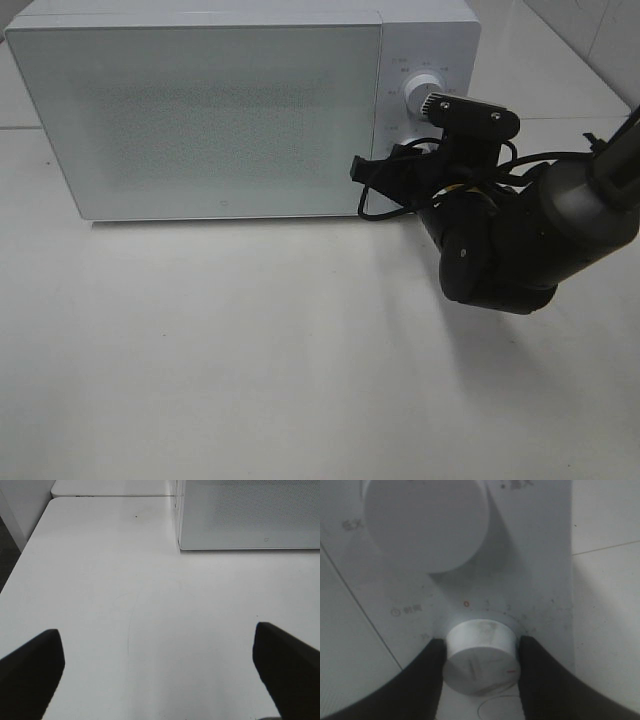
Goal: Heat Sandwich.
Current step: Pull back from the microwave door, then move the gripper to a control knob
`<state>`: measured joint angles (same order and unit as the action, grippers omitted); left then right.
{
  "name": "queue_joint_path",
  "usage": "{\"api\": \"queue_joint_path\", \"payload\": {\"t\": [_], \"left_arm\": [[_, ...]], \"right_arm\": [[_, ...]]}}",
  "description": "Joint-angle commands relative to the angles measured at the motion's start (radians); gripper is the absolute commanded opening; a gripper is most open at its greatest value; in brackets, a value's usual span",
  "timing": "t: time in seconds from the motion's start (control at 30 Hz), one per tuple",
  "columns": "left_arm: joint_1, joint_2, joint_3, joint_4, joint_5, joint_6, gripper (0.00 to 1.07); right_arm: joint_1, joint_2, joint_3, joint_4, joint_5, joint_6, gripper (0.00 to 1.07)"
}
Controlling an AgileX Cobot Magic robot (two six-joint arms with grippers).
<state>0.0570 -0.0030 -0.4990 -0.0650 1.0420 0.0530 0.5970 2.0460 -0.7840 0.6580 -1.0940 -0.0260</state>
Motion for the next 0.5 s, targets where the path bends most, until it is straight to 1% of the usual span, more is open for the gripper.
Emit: {"api": "queue_joint_path", "payload": {"t": [0.03, 0.1, 0.17, 0.2, 0.23, 0.33, 0.37, 0.4, 0.5], "left_arm": [[-0.007, -0.027, 0.004, -0.004, -0.006, 0.003, 0.97], [-0.007, -0.027, 0.004, -0.004, -0.006, 0.003, 0.97], [-0.007, -0.027, 0.004, -0.004, -0.006, 0.003, 0.97], [-0.007, -0.027, 0.004, -0.004, -0.006, 0.003, 0.97], [-0.007, -0.027, 0.004, -0.004, -0.006, 0.003, 0.97], [-0.007, -0.027, 0.004, -0.004, -0.006, 0.003, 0.97], [-0.007, -0.027, 0.004, -0.004, -0.006, 0.003, 0.97], [-0.007, -0.027, 0.004, -0.004, -0.006, 0.003, 0.97], [-0.007, -0.027, 0.004, -0.004, -0.006, 0.003, 0.97]], "right_arm": [[-0.005, -0.01, -0.009, -0.03, -0.083, 0.132, 0.17], [-0.005, -0.01, -0.009, -0.051, -0.102, 0.258, 0.17], [-0.005, -0.01, -0.009, -0.051, -0.113, 0.33, 0.17], [-0.005, -0.01, -0.009, -0.051, -0.113, 0.33, 0.17], [-0.005, -0.01, -0.009, -0.051, -0.126, 0.402, 0.17], [-0.005, -0.01, -0.009, -0.048, -0.144, 0.522, 0.18], [-0.005, -0.01, -0.009, -0.048, -0.144, 0.522, 0.18], [-0.005, -0.01, -0.009, -0.047, -0.157, 0.6, 0.18], [-0.005, -0.01, -0.009, -0.047, -0.172, 0.728, 0.18]]}}
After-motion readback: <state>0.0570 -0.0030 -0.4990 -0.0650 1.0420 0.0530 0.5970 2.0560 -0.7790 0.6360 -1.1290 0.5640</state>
